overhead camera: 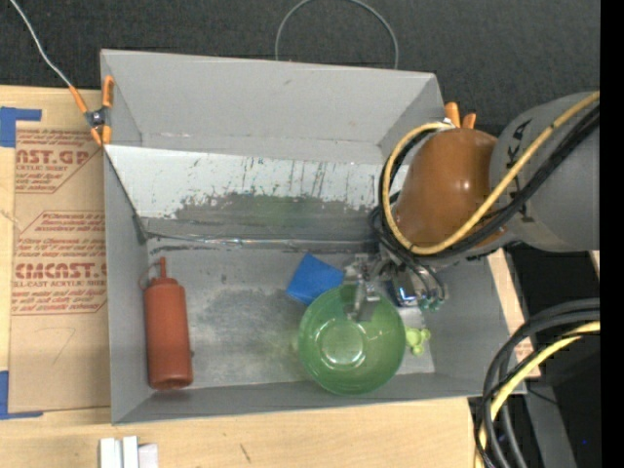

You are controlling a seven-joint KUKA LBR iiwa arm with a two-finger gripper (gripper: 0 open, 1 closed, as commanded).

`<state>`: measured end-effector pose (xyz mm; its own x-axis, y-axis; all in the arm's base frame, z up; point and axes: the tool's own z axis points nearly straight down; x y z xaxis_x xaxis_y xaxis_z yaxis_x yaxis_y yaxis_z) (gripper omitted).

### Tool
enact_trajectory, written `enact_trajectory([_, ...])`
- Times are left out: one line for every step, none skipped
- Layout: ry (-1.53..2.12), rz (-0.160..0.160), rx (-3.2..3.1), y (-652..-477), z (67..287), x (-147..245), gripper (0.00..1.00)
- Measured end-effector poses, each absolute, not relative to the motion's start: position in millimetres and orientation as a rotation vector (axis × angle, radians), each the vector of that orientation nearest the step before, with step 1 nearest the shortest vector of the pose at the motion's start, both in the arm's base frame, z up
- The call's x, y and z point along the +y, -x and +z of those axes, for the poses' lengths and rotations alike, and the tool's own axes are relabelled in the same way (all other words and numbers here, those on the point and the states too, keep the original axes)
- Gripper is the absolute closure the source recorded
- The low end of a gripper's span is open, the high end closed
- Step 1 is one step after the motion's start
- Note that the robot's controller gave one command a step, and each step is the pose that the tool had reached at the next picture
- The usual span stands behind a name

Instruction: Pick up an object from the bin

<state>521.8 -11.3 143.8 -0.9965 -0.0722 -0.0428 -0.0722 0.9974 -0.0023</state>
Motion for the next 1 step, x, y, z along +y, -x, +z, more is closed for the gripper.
enact_trajectory([0.498,-0.010,3.054,-542.4,110.0,31.9,1.00])
